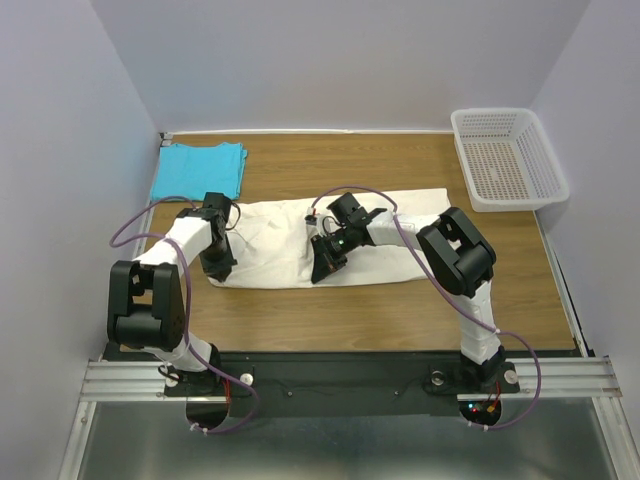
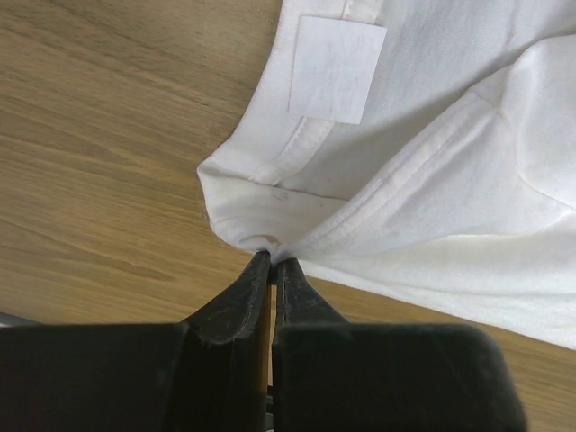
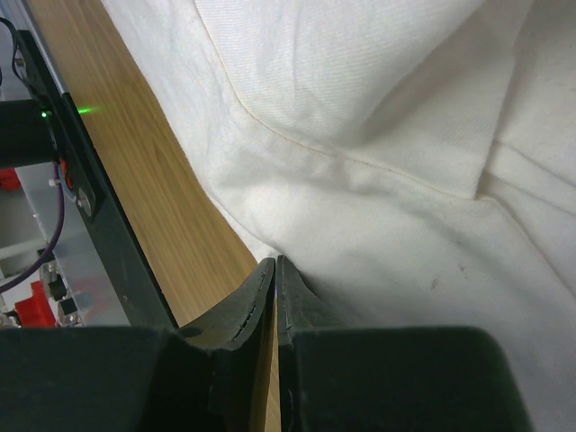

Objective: Fold and stack the t-shirts

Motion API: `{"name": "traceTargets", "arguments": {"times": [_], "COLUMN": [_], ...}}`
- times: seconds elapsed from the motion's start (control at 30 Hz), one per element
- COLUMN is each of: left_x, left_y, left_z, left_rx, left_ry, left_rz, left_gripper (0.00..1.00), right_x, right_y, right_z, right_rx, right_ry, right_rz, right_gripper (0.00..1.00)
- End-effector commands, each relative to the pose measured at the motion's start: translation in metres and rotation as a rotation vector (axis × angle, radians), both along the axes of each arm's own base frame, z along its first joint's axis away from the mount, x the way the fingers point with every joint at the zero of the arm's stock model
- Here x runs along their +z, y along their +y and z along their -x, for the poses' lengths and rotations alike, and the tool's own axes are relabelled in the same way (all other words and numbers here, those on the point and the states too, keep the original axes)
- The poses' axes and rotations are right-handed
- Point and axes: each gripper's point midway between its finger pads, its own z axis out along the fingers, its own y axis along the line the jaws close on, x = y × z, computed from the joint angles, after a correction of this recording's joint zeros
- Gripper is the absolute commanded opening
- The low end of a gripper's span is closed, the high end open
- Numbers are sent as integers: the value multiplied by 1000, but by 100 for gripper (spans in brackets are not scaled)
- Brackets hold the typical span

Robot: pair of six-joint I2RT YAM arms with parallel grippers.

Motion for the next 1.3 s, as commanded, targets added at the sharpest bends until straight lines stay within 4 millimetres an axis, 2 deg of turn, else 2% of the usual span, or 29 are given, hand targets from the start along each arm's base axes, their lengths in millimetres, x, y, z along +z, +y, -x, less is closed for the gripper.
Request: {"name": "traceTargets", "arguments": {"times": [0.0,0.1,0.23,0.5,0.53,0.57,0.63,0.77,0.87,1.0,1.07,1.13,1.27], "left_x": [19,23,25,20,22,23,25,31,37,29,24,21,22], "left_y": [3,3,10,10,11,14,17,22,24,24,20,15,2], "left_z": [0,3,7,14,13,12,10,1,-7,-5,-3,-3,1], "left_rx": [-1,-5,9,28,30,33,38,42,44,33,22,18,-12], "left_ry": [-2,6,25,60,59,54,46,24,-8,1,18,27,26], "left_rz": [-21,-18,-55,-60,-65,-81,-101,-129,-140,-127,-101,-78,-4], "left_gripper": [7,12,12,13,15,25,32,44,47,47,45,39,39], "right_x": [-44,-47,-50,-48,-48,-49,-49,-47,-45,-45,-45,-43,-42], "right_y": [-24,-28,-31,-33,-33,-32,-32,-32,-31,-31,-32,-31,-31], "right_z": [-17,-18,-19,-18,-18,-17,-17,-16,-15,-14,-14,-14,-15], "right_rx": [-51,-59,-68,-67,-66,-62,-60,-58,-51,-49,-47,-48,-47], "right_ry": [-95,-103,-109,-110,-111,-108,-104,-103,-108,-107,-107,-108,-111], "right_rz": [184,201,223,225,225,221,219,213,207,206,205,202,200], "right_gripper": [11,11,11,11,11,11,11,11,11,11,11,11,11]}}
